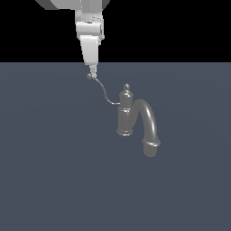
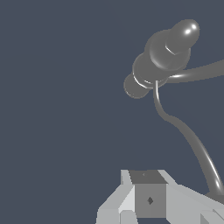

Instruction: Turn on the faucet by rotating a designated handle.

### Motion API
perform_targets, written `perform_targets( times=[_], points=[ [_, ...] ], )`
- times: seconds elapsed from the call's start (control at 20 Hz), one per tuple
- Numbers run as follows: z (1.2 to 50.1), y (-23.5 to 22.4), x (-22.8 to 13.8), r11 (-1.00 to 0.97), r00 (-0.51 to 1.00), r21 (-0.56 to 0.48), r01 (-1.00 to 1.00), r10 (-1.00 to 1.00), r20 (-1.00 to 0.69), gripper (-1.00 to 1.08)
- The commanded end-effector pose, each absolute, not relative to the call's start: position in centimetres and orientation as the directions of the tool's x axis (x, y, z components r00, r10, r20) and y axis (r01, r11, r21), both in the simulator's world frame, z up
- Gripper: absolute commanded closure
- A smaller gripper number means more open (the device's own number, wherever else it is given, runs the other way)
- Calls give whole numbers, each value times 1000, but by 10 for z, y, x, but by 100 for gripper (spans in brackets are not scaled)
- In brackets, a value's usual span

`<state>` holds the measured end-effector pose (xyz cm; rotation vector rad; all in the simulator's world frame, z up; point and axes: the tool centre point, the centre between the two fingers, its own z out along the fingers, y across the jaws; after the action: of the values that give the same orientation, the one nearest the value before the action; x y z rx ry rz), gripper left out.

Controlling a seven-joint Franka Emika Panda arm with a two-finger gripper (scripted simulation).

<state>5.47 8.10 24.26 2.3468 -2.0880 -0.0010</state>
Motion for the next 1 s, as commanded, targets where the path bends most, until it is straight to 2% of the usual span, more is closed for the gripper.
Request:
perform_targets(
  times=[0.0,0.95],
  points=[
    [243,81,55,-115,115,0,-993,-993,0,108],
    [242,74,2,-115,115,0,-993,-993,0,108]
  ],
)
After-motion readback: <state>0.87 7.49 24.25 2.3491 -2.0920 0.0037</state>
